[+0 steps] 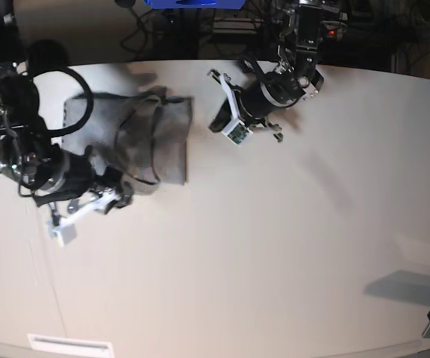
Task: Fold the T-shirt properly
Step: 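Press the folded bundle with the right gripper, then lift it away, then grasp the bundle sides with both grippers and squeeze inward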
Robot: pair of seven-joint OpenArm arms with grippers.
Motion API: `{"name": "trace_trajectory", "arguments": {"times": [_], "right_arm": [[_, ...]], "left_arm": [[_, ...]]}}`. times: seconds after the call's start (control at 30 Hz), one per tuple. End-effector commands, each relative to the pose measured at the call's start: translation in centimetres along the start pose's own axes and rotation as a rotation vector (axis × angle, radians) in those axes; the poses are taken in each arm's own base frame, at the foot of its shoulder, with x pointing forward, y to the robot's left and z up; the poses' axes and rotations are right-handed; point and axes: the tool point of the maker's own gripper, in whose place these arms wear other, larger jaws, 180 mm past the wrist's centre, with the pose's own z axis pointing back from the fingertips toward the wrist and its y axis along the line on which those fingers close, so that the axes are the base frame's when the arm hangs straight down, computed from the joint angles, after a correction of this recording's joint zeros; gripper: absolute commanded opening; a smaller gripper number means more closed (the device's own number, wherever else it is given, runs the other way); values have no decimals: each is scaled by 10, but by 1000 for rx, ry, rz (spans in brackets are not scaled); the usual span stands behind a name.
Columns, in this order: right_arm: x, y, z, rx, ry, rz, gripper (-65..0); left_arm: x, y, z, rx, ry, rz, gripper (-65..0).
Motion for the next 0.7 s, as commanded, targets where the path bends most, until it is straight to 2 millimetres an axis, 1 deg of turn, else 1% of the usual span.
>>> {"name": "trace_trajectory", "arguments": {"times": [0.0, 0.07, 0.13, 0.2, 0.27, 0.4, 0.43, 0.47, 0.57, 0.67], "right_arm": [[24, -11, 13, -27, -82, 1, -434], [43, -38, 26, -88, -161, -32, -434], [50, -60, 32, -154, -199, -43, -434], [46, -75, 31, -210, -202, -41, -434], [35, -87, 27, -252, -197, -48, -434], [18, -100, 19, -322, -237, -53, -434], [15, -102, 17, -337, -241, -53, -434], [12, -101, 15, -343, -246, -43, -434], [6, -100, 12, -350, -246, -5, -434], [-1, -94, 7, -331, -235, -12, -434]], "left_arm": [[-45, -4, 8, 7, 208, -49, -650], [-38, -5, 10, 13, 189, -60, -650], [-34, -1, 10, 22, 182, -63, -650], [-32, 2, 9, 32, 179, -64, -650], [-26, 5, 8, 40, 169, -67, -650], [-26, 8, 5, 41, 170, -66, -650], [-22, 11, 4, 44, 160, -68, -650], [-15, 15, 3, 49, 146, -73, -650], [-6, 22, 1, 60, 128, -85, -650], [6, 31, -3, 74, 110, -96, -650]]}}
